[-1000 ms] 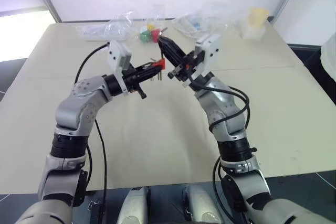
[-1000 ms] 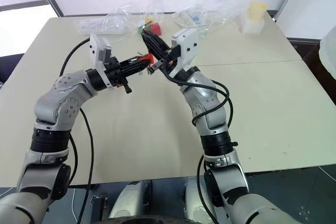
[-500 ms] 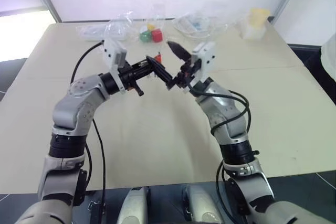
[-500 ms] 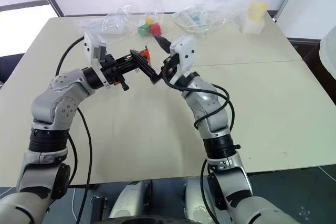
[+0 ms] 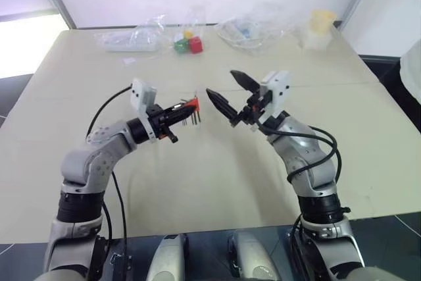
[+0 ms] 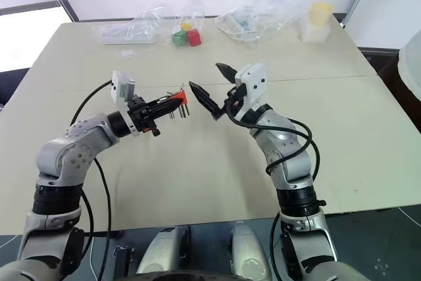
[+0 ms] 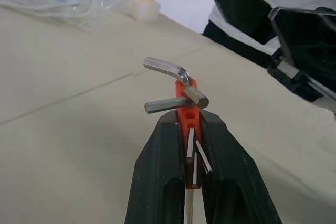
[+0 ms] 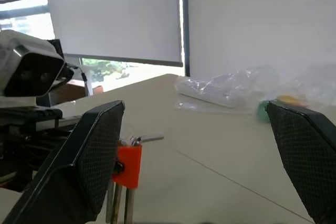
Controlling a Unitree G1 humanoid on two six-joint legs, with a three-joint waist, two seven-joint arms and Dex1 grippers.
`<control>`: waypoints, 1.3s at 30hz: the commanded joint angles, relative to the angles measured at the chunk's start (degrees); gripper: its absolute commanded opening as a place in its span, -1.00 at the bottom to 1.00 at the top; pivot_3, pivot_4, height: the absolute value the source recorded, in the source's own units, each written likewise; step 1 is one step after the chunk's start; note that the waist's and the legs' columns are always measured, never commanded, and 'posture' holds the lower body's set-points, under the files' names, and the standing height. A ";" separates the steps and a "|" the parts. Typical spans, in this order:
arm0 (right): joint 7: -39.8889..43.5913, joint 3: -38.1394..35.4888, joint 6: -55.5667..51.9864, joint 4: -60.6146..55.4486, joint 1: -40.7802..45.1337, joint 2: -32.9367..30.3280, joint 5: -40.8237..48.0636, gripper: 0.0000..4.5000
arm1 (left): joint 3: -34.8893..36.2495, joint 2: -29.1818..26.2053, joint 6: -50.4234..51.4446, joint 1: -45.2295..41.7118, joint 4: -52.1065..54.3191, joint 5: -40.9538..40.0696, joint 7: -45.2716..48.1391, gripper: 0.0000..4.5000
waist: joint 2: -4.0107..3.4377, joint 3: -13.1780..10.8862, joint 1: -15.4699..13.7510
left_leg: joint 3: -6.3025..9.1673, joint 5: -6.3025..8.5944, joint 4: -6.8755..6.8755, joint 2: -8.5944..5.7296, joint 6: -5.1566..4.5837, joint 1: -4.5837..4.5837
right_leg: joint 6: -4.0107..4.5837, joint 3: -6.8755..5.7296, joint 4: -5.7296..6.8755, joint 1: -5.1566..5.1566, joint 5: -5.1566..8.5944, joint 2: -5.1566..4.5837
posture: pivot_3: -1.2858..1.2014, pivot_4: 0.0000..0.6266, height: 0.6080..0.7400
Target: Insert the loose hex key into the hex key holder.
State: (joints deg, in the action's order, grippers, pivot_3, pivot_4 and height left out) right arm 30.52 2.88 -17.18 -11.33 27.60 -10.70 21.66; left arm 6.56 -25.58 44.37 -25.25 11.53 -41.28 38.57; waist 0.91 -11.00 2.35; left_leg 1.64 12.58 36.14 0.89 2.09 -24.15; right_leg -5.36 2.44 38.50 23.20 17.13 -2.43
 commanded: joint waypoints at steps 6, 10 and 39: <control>-1.59 0.60 -0.28 -3.25 -0.16 1.23 0.48 0.97 | 3.36 -0.44 11.35 2.90 -6.33 -3.99 -4.89 -1.00 | 0.00 0.00 -0.07 | 0.00 0.00 0.00 -0.02 0.00 0.01 | 0.00 0.00 -0.01 0.00 0.00 -0.01 | 0.03 -0.52 1.00; -2.36 0.92 -0.48 -3.61 -0.29 1.63 0.26 0.97 | 3.42 -0.82 14.74 4.10 -11.46 -3.31 -5.80 -1.00 | 0.02 0.01 -0.08 | 0.00 0.00 -0.01 -0.02 0.00 0.01 | 0.00 0.00 -0.01 0.00 0.00 -0.01 | 0.03 -0.52 1.00; -1.17 1.48 -3.35 -4.80 -0.61 -0.29 2.30 1.00 | 9.14 -15.48 8.68 9.46 -3.62 -0.27 -2.18 0.96 | 0.00 0.14 -0.07 | -0.07 -0.01 -0.50 0.09 0.05 0.77 | 0.13 0.13 -0.15 -0.45 0.02 -0.10 | 0.03 -0.52 1.00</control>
State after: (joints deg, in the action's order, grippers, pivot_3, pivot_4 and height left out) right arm 27.97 4.86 -19.51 -13.47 25.95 -10.67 22.00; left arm 14.49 -39.75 55.00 -15.27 3.59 -40.97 33.98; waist 0.91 -10.86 2.29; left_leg 1.61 12.55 35.65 0.98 2.16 -23.45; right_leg -5.23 2.54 38.30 22.74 17.15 -2.56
